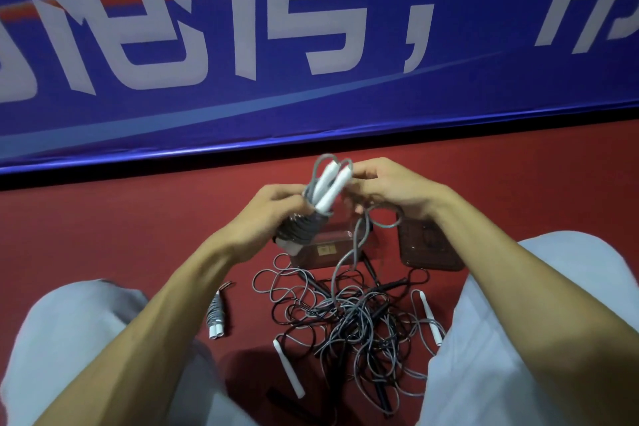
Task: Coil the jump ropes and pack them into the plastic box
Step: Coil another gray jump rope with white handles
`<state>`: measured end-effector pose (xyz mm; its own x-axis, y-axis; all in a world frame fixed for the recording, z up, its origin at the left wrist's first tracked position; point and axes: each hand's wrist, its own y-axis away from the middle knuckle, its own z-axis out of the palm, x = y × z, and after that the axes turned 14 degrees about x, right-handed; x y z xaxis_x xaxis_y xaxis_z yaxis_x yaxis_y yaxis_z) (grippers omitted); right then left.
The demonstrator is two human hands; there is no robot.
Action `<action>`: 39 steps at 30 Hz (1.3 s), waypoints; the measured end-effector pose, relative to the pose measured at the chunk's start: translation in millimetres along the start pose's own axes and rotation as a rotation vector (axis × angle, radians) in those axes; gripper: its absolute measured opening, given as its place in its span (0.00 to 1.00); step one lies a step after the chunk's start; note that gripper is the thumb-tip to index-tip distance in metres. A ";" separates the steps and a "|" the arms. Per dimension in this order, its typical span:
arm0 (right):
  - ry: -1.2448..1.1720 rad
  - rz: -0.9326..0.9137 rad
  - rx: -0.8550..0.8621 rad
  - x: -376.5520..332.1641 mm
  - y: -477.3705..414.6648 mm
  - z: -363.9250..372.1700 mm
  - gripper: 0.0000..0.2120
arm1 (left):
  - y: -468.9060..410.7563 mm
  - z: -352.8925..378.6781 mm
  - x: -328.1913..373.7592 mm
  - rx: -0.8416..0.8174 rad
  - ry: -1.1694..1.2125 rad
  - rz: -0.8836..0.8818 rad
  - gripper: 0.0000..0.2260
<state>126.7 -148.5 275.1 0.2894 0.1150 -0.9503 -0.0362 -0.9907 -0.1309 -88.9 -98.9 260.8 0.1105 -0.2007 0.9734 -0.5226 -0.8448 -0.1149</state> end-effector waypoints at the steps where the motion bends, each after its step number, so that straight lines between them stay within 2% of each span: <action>1: -0.043 0.028 -0.026 -0.5 -0.2 -0.5 0.08 | -2.0 -2.1 -0.1 0.030 0.069 -0.028 0.18; 3: -0.057 0.078 -0.090 -0.8 -0.6 -0.4 0.11 | -4.5 -3.9 0.4 0.075 0.152 -0.089 0.22; 6: 0.083 0.108 -0.199 -0.8 0.3 2.7 0.13 | -4.3 -0.4 2.5 0.157 0.219 -0.161 0.18; 8: 0.159 0.144 -0.235 0.1 0.5 3.3 0.09 | -5.4 0.9 2.6 0.209 0.264 -0.182 0.20; 12: 0.358 0.147 -0.258 4.1 3.0 2.4 0.03 | -8.4 -1.4 1.6 0.314 0.311 -0.159 0.12; 16: 0.257 0.184 -0.165 3.5 3.9 4.0 0.05 | -10.5 -5.2 -0.9 0.451 0.255 -0.176 0.08; 21: 0.096 0.235 -0.028 9.8 -3.5 7.7 0.15 | -13.3 -11.6 -4.4 0.617 0.198 -0.134 0.06; 24: 0.043 0.228 0.027 9.6 -5.6 18.2 0.14 | -15.7 -15.1 -9.9 0.685 0.180 -0.111 0.04; 26: 0.066 0.216 0.076 9.7 -5.7 22.7 0.12 | -18.0 -16.9 -13.4 0.716 0.193 -0.111 0.06; 31: 0.285 0.202 0.090 12.9 -3.6 29.3 0.07 | -25.6 -25.3 -20.9 0.848 0.288 -0.151 0.09; 35: 0.548 0.069 0.050 -1.8 3.2 35.8 0.08 | -27.7 -29.5 -26.1 0.929 0.186 -0.142 0.09; 39: 0.725 0.027 -0.010 -9.8 6.9 36.5 0.13 | -25.9 -29.3 -26.1 0.911 0.036 -0.085 0.10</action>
<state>88.7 -153.8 273.2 0.8501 0.0172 -0.5263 -0.0445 -0.9936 -0.1042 -103.1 -57.2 244.2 0.0833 -0.1176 0.9896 0.3573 -0.9235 -0.1399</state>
